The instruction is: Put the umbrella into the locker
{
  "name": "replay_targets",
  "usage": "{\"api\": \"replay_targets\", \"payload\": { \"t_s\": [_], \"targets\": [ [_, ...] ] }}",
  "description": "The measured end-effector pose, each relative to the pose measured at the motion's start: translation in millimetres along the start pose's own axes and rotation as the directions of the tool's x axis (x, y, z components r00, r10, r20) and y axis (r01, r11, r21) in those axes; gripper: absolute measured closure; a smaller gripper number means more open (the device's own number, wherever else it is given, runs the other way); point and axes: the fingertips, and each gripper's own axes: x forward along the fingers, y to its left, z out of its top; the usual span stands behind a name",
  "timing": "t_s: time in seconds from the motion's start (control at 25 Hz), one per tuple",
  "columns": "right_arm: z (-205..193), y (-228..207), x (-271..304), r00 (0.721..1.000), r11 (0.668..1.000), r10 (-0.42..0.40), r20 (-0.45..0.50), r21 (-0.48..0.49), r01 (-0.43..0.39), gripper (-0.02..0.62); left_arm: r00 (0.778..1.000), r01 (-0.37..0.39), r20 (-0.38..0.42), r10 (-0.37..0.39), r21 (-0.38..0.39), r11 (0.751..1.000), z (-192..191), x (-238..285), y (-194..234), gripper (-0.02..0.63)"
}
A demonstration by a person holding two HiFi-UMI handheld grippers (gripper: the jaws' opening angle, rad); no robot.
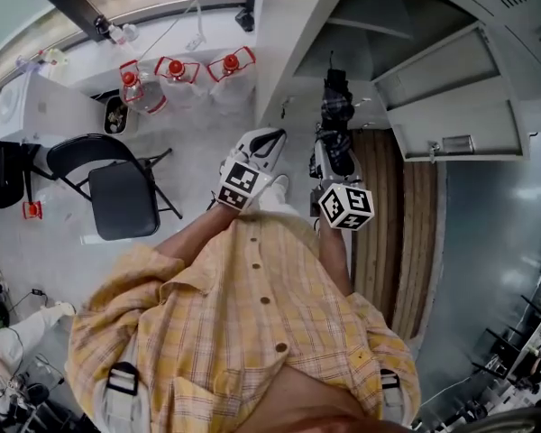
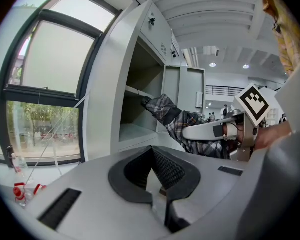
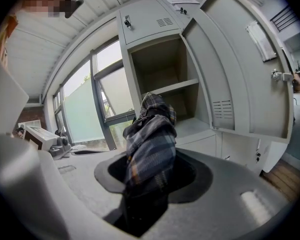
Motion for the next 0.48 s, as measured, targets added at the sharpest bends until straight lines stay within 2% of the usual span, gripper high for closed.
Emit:
{"api": "replay_targets", "payload": {
  "t_s": [0.48],
  "targets": [
    [20, -43, 44, 0.994, 0.994, 0.106, -0.014, -0.018, -0.106, 0.419, 0.997, -0.081, 0.004, 0.081, 0.011, 0.997, 17, 59, 9, 0.601]
  ]
}}
